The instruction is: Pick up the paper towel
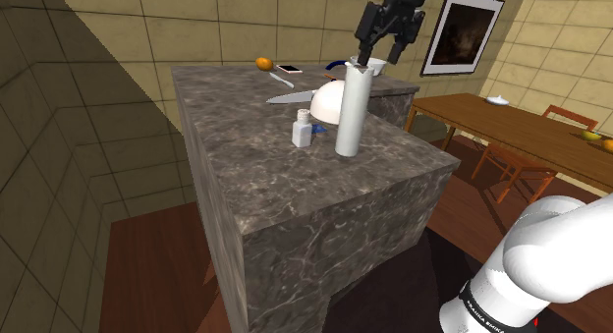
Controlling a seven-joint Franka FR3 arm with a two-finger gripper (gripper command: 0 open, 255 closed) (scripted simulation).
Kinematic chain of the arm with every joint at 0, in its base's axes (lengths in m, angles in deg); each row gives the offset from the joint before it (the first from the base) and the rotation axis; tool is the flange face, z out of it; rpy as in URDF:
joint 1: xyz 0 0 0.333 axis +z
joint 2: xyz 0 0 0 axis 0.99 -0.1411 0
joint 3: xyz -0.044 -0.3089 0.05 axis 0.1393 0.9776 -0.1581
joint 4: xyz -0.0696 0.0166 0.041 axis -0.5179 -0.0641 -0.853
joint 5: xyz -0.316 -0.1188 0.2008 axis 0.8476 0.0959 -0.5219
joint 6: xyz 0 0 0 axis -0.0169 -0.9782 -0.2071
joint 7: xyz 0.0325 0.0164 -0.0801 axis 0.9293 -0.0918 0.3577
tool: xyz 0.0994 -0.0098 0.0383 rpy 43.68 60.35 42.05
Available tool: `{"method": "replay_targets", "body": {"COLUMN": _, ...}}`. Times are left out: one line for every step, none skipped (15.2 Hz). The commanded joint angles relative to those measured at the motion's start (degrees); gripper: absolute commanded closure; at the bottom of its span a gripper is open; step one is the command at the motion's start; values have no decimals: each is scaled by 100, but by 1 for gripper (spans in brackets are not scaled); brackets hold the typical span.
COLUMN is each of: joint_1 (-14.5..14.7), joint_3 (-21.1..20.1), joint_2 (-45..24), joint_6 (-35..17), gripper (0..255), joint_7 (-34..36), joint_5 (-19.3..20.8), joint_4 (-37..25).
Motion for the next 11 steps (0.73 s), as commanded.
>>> {"method": "replay_targets", "body": {"joint_1": -24, "joint_3": -116, "joint_2": -173, "joint_6": 65, "gripper": 0, "joint_7": 211, "joint_5": -2, "joint_4": -267}}
{"method": "replay_targets", "body": {"joint_1": -19, "joint_3": -115, "joint_2": -133, "joint_6": -10, "gripper": 0, "joint_7": 209, "joint_5": -8, "joint_4": -153}}
{"method": "replay_targets", "body": {"joint_1": -15, "joint_3": -115, "joint_2": -93, "joint_6": -85, "gripper": 0, "joint_7": 208, "joint_5": -14, "joint_4": -39}}
{"method": "replay_targets", "body": {"joint_1": -10, "joint_3": -115, "joint_2": -57, "joint_6": -159, "gripper": 0, "joint_7": 207, "joint_5": -20, "joint_4": 71}}
{"method": "replay_targets", "body": {"joint_1": -6, "joint_3": -116, "joint_2": -21, "joint_6": -232, "gripper": 0, "joint_7": 206, "joint_5": -25, "joint_4": 181}}
{"method": "replay_targets", "body": {"joint_1": -1, "joint_3": -116, "joint_2": 14, "joint_6": -306, "gripper": 0, "joint_7": 205, "joint_5": -31, "joint_4": 289}}
{"method": "replay_targets", "body": {"joint_1": 3, "joint_3": -117, "joint_2": 47, "joint_6": -379, "gripper": 0, "joint_7": 204, "joint_5": -37, "joint_4": 396}}
{"method": "replay_targets", "body": {"joint_1": 10, "joint_3": -119, "joint_2": 98, "joint_6": -495, "gripper": 0, "joint_7": 203, "joint_5": -45, "joint_4": 561}}
{"method": "replay_targets", "body": {"joint_1": 10, "joint_3": -119, "joint_2": 99, "joint_6": -495, "gripper": 0, "joint_7": 203, "joint_5": -45, "joint_4": 562}}
{"method": "replay_targets", "body": {"joint_1": 10, "joint_3": -119, "joint_2": 98, "joint_6": -495, "gripper": 0, "joint_7": 203, "joint_5": -45, "joint_4": 562}}
{"method": "replay_targets", "body": {"joint_1": 10, "joint_3": -117, "joint_2": 101, "joint_6": -493, "gripper": 255, "joint_7": 200, "joint_5": -45, "joint_4": 563}}
